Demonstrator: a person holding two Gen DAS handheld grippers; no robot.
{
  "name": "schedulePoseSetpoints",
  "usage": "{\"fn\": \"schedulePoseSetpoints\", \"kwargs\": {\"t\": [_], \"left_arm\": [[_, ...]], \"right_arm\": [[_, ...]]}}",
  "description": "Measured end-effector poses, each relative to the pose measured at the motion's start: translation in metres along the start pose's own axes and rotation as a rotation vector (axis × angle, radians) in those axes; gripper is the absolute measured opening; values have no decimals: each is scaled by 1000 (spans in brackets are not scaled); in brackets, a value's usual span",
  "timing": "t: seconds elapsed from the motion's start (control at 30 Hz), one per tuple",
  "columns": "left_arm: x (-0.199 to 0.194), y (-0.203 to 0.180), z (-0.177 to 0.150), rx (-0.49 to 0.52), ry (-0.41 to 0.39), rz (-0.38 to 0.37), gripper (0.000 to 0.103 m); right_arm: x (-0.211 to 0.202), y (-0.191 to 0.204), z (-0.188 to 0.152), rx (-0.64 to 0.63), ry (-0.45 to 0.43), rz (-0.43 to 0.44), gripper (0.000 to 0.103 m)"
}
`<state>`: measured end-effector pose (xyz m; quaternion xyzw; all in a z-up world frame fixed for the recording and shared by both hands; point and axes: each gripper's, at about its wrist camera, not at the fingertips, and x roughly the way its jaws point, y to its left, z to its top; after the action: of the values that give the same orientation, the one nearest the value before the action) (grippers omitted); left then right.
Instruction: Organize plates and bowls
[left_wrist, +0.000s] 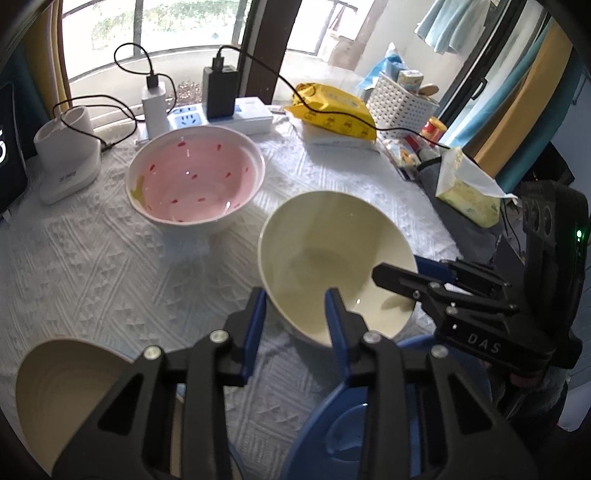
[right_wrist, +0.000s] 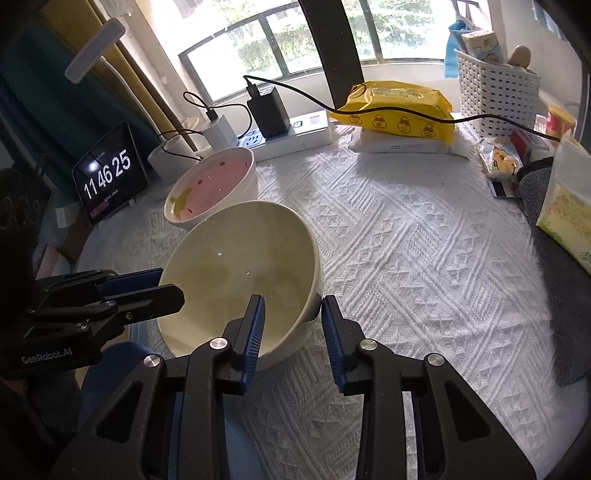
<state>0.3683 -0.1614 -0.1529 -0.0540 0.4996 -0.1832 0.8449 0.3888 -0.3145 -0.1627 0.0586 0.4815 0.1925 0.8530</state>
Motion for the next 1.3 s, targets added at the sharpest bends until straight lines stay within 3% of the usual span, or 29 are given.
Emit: {"fn": "schedulePoseSetpoints", "kwargs": {"t": [0.63, 0.83, 1.0, 1.07, 1.3], "left_arm": [[-6, -9, 0, 65, -40, 5, 33], [8, -7, 8, 101, 14, 23, 33], [27, 4, 15, 55, 92, 9, 33], [33, 4, 14, 60, 110, 3, 33], [32, 1, 14, 74, 103, 0, 31]], "right_arm": [[-8, -5, 2, 4, -21, -40, 25], [-2, -6, 5, 4, -10, -56, 26], [5, -1, 12, -36, 13, -68, 28], [13, -3, 13, -30, 43, -55, 34], [23, -4, 14, -25, 63, -42, 34]]}}
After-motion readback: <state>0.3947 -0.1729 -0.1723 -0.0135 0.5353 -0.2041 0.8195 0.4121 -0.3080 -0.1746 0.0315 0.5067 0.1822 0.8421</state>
